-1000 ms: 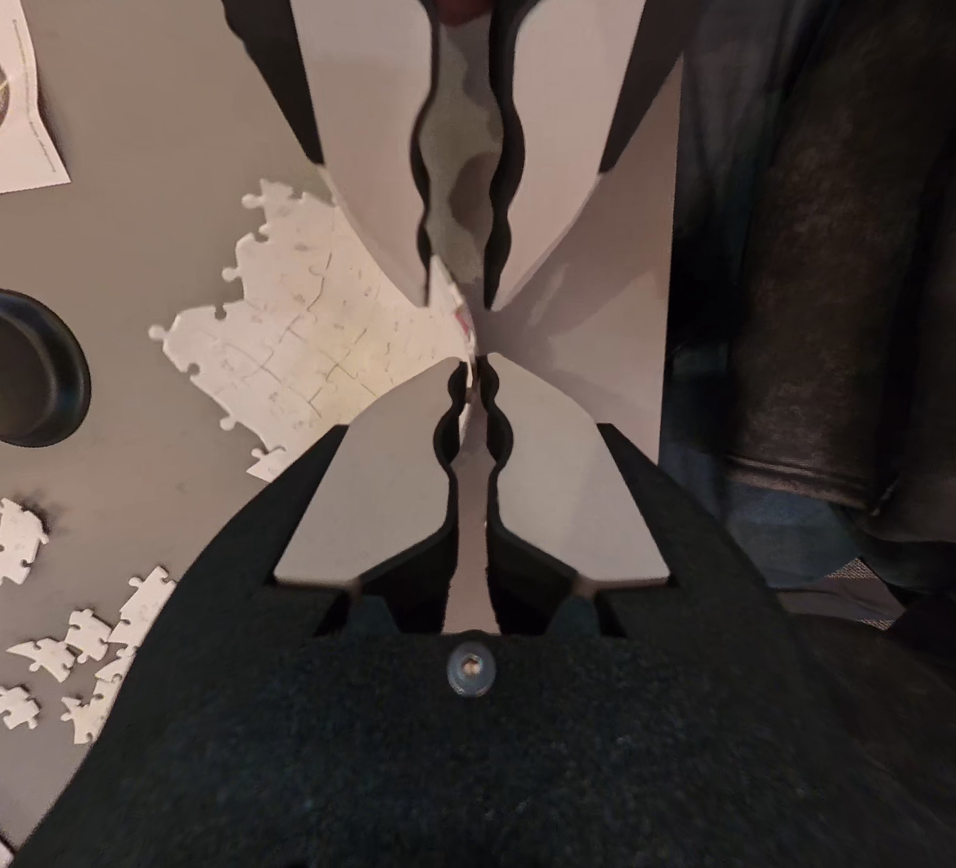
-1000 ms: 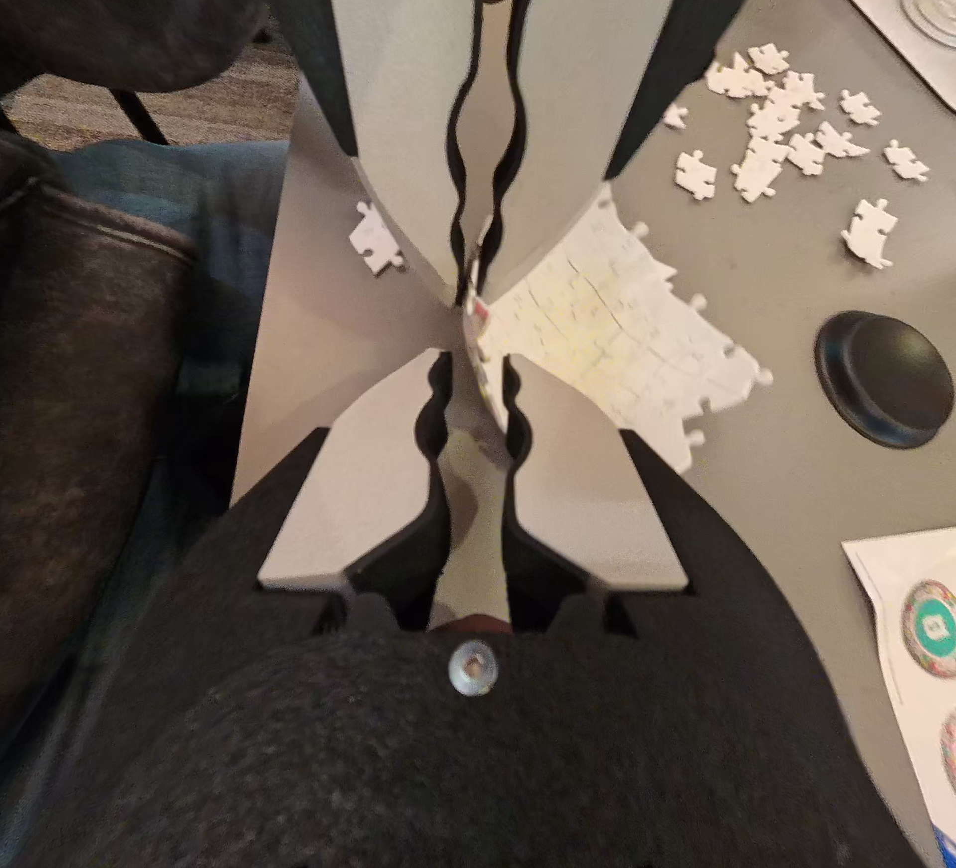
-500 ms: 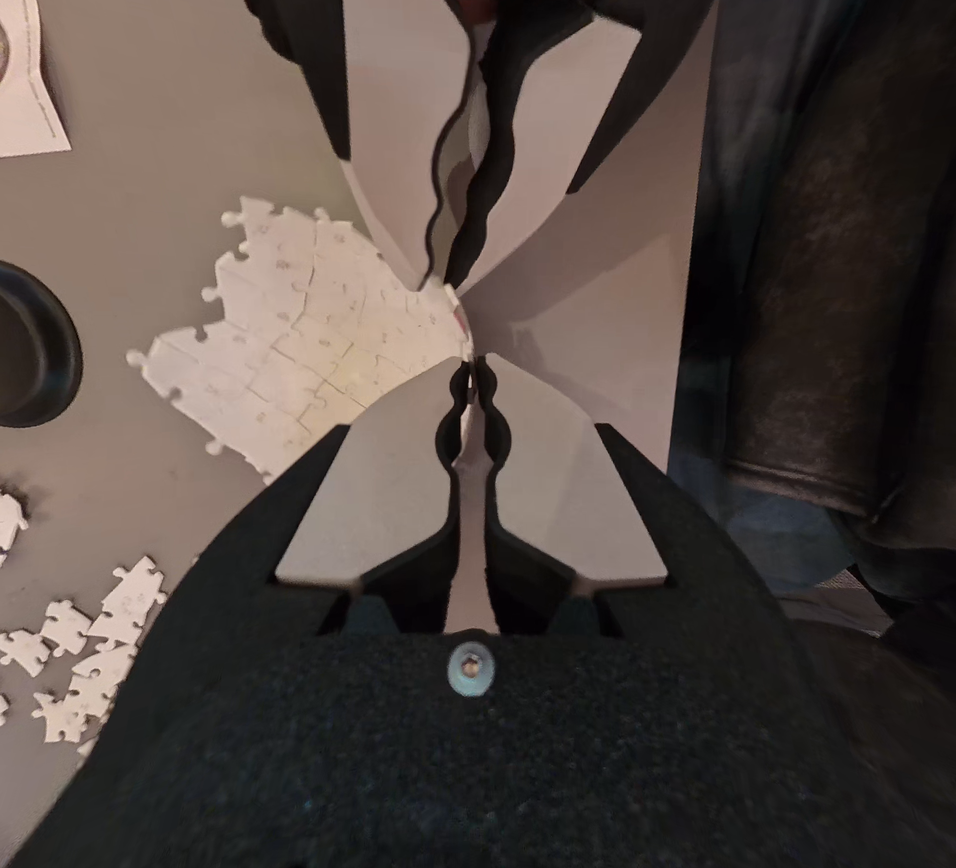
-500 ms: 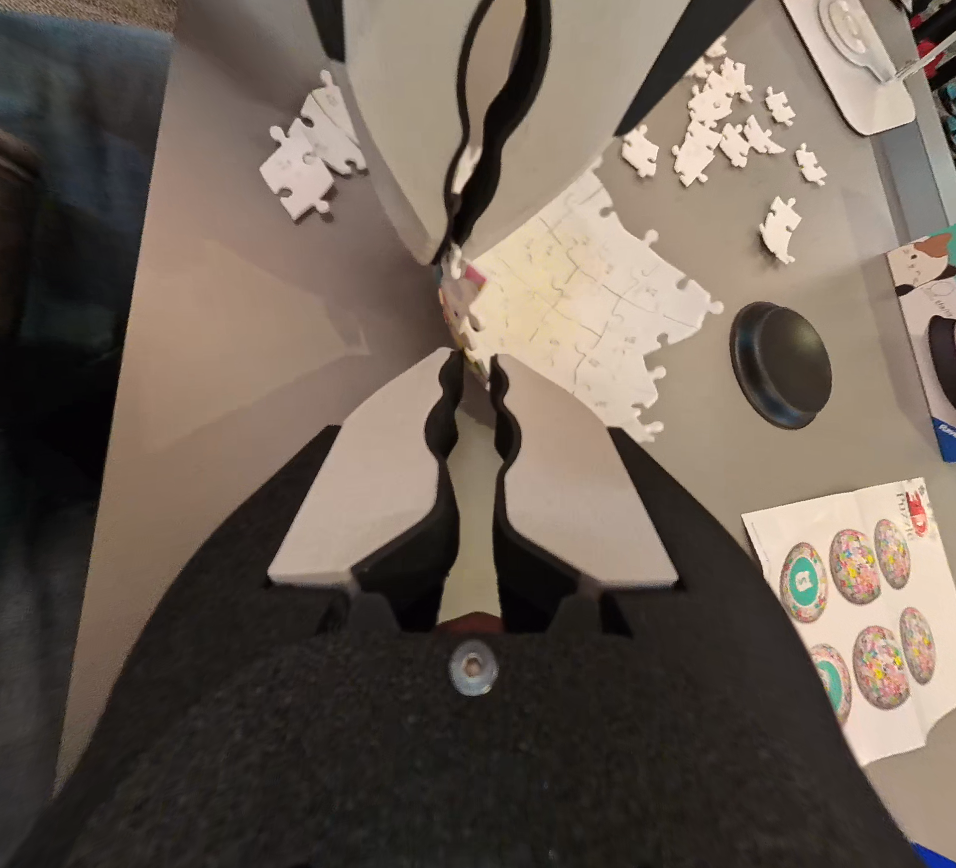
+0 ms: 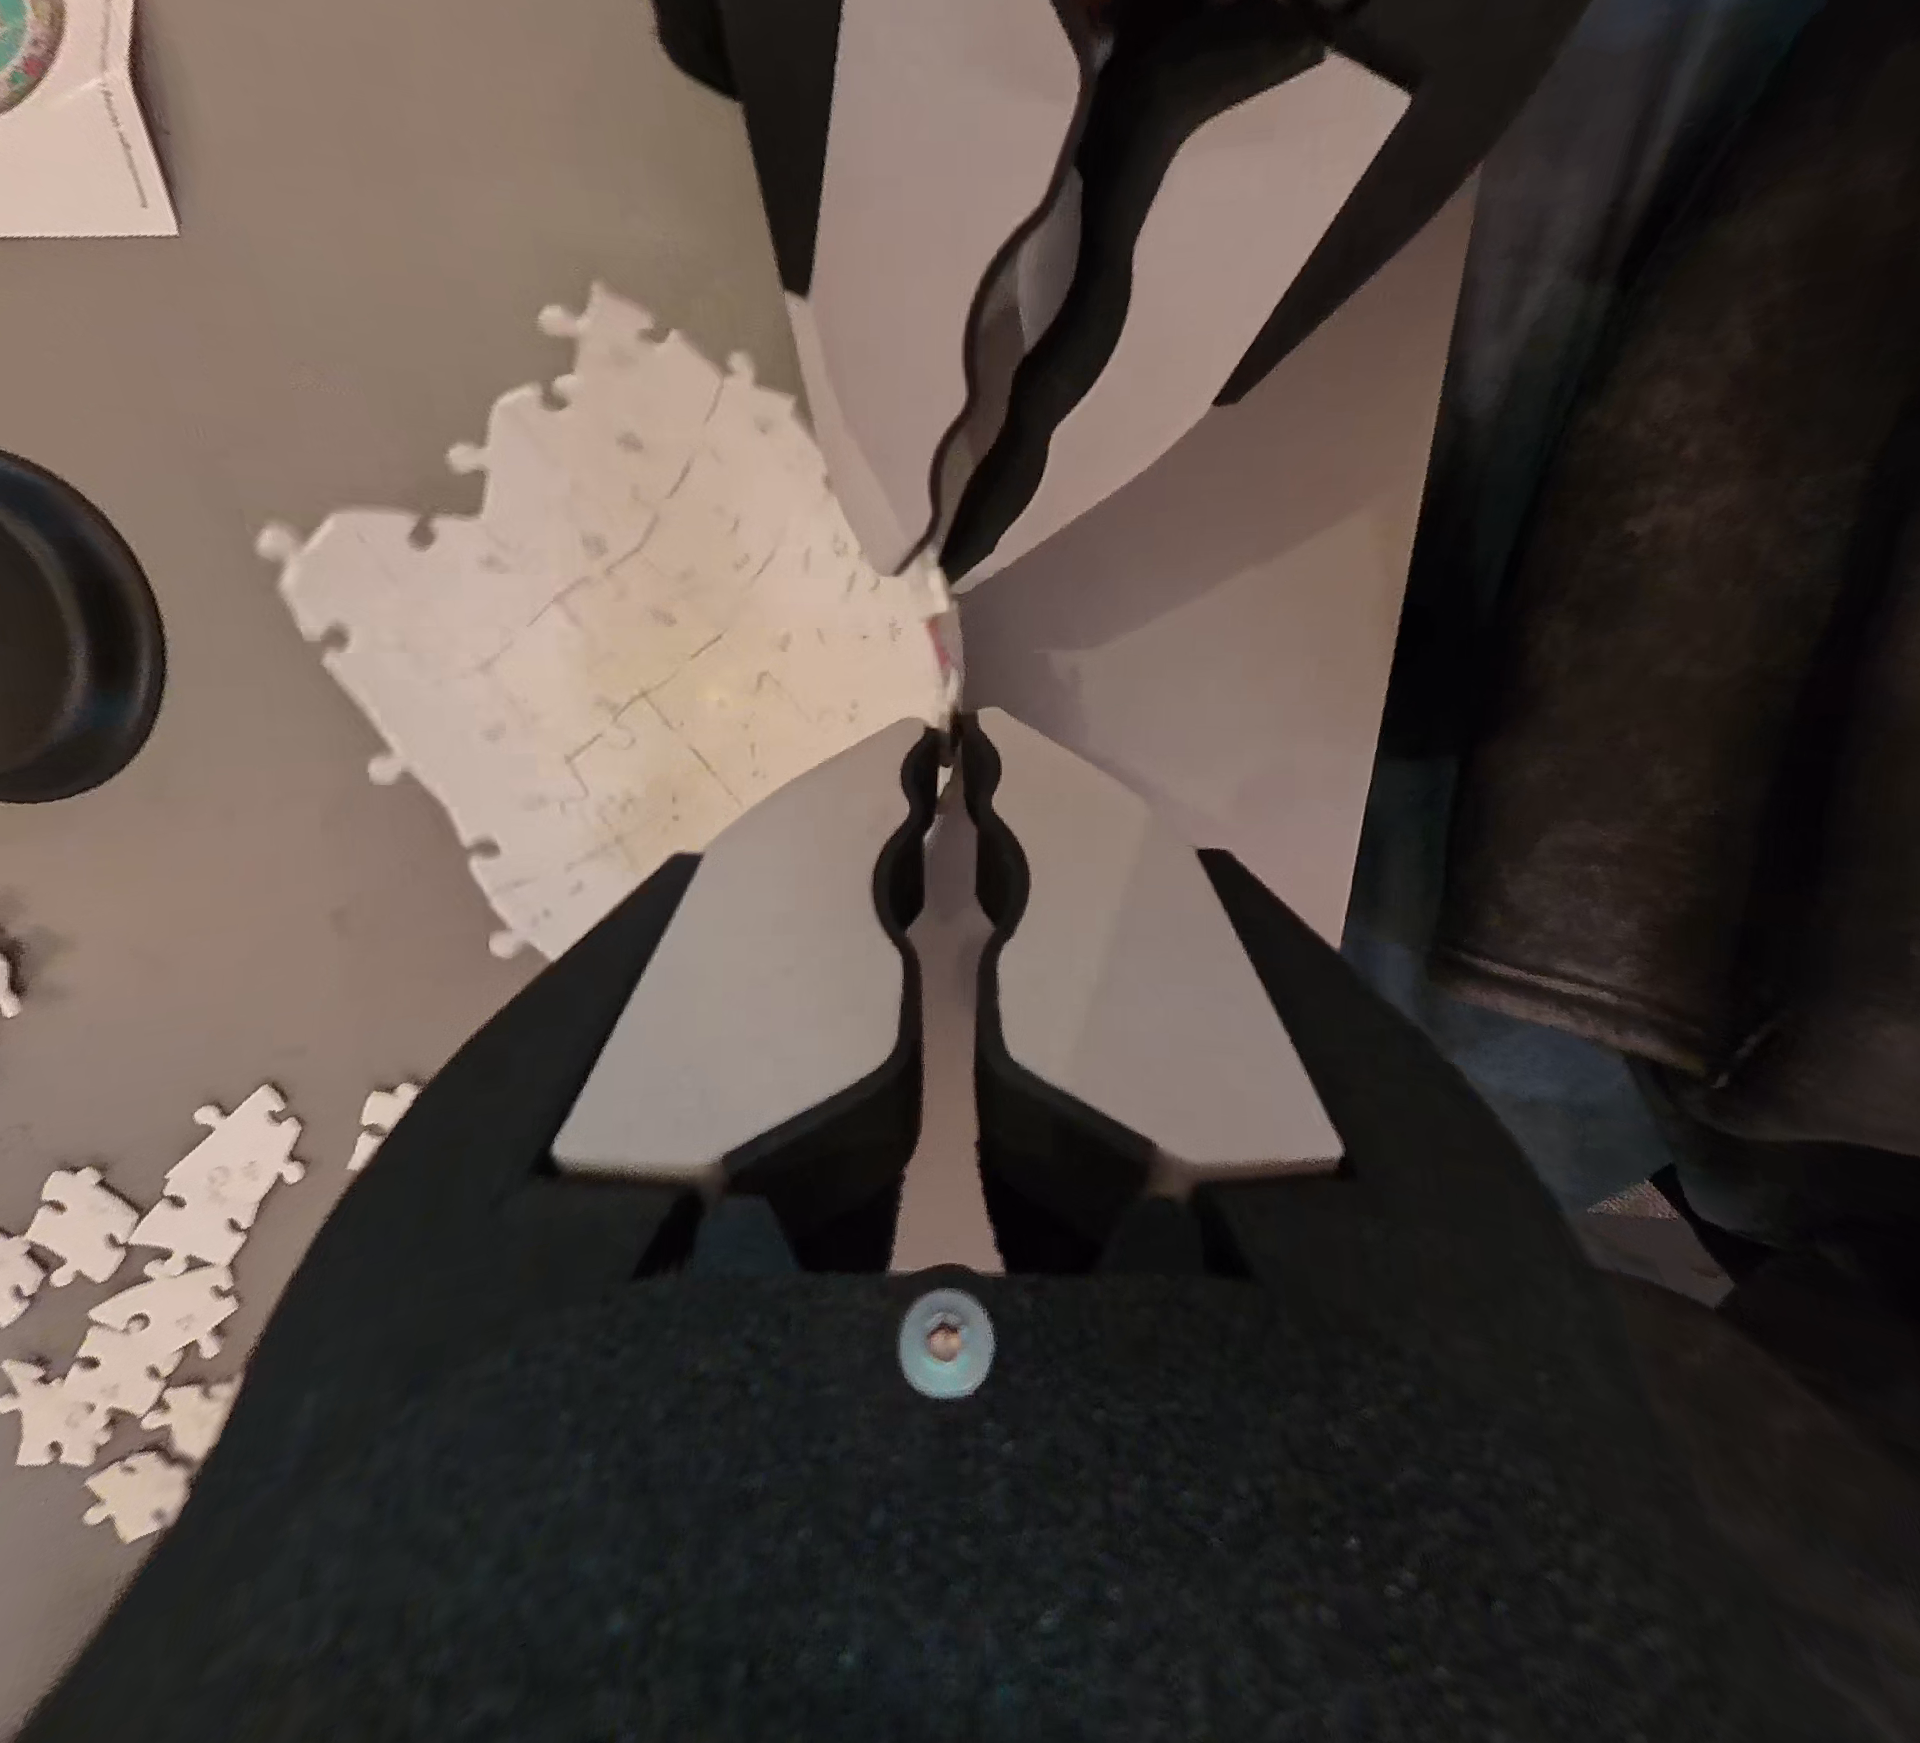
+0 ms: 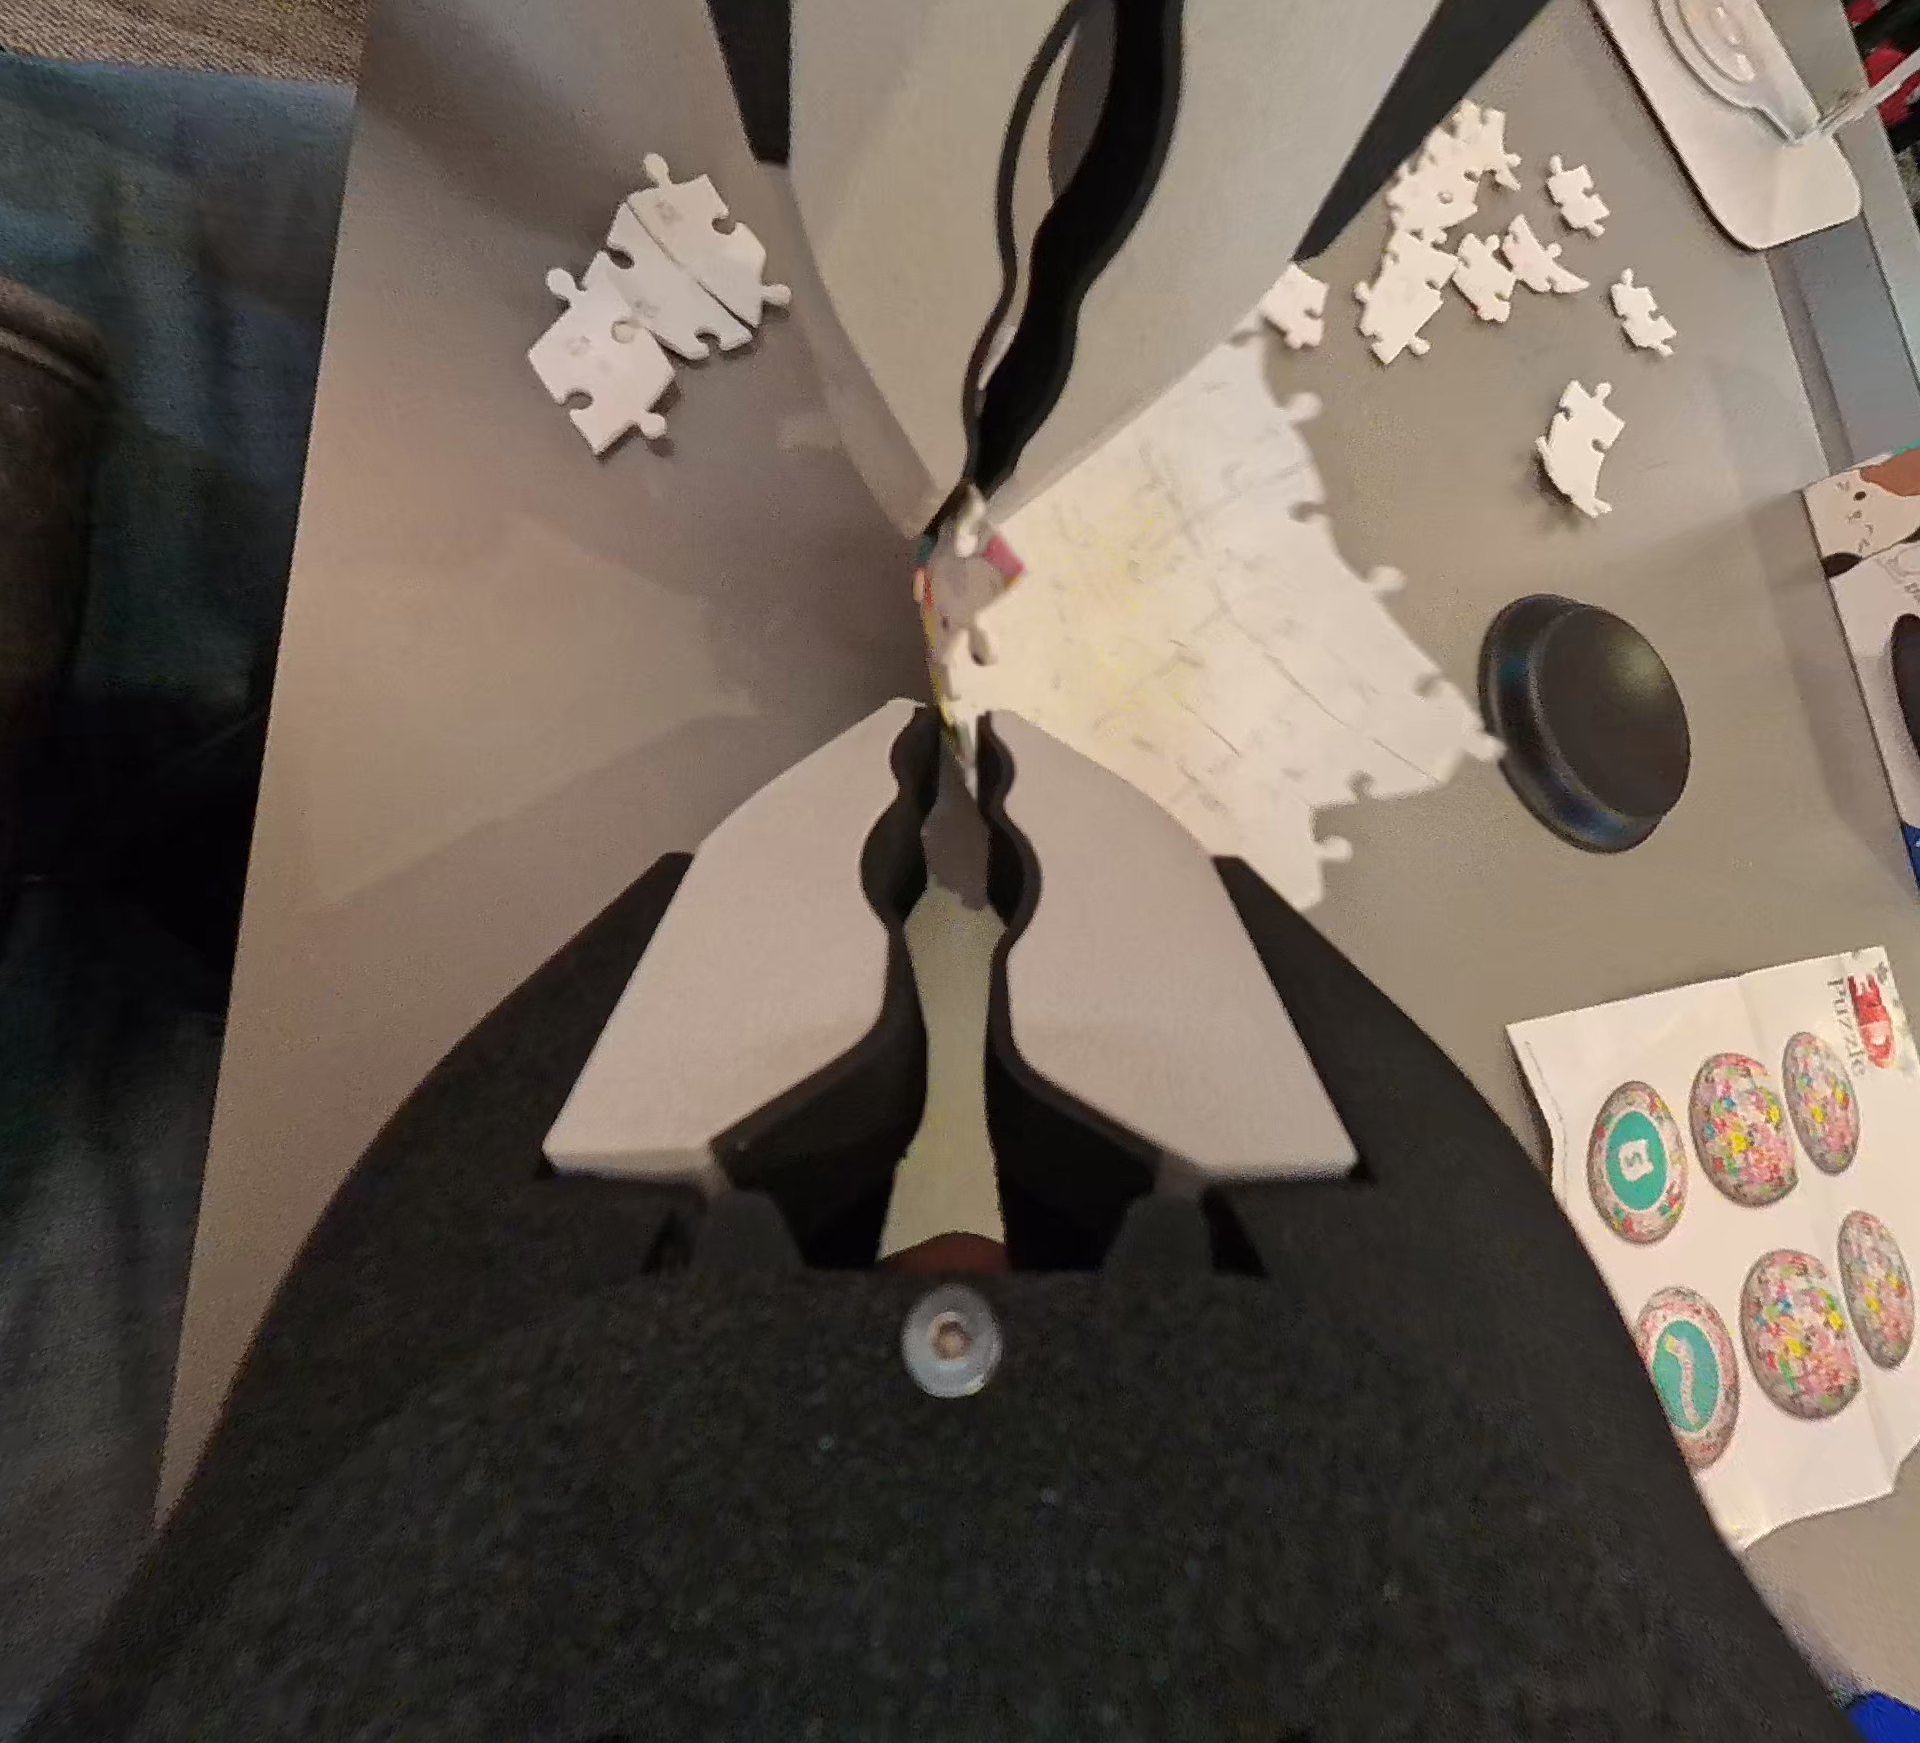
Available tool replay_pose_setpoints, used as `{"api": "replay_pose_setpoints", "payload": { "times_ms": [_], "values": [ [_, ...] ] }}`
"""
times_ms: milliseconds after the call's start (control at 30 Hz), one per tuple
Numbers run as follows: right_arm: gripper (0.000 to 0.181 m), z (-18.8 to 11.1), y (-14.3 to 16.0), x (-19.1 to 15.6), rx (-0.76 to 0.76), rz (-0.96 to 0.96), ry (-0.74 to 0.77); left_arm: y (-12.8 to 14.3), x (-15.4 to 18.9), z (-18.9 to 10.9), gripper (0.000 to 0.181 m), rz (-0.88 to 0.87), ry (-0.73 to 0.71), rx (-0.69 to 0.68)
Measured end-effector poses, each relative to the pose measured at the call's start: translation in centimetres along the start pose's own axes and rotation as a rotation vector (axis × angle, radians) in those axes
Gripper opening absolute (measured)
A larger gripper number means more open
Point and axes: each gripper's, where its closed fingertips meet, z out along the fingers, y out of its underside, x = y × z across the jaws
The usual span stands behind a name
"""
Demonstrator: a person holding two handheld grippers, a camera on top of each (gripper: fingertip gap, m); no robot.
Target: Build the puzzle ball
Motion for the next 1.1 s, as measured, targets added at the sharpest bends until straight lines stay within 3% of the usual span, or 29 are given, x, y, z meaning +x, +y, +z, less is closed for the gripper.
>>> {"api": "replay_pose_setpoints", "payload": {
  "times_ms": [300,467,633,767,900,1100],
  "values": [
    [0.025,-0.1,-1.1,0.1,0.056,0.047,0.006,-0.4,0.5,0.3,0.002,0.038,-0.004,0.002],
    [0.012,0.3,-1.4,-0.1,0.050,-0.019,0.037,-0.6,0.4,0.6,0.002,0.047,-0.023,-0.002],
    [0.005,0.5,-1.0,-0.2,0.027,-0.085,0.065,-0.4,0.7,-0.2,0.019,0.030,-0.024,0.019],
    [0.005,0.7,-0.5,-0.7,-0.009,-0.177,0.083,0.9,1.3,-1.4,0.022,-0.033,-0.049,0.069],
    [0.005,0.9,0.4,-1.5,-0.075,-0.272,0.062,2.7,3.0,0.2,0.022,-0.069,-0.076,0.124],
    [0.006,0.9,1.0,-1.9,-0.132,-0.416,0.056,0.2,3.4,1.0,0.017,-0.084,-0.185,0.313]
  ]
}}
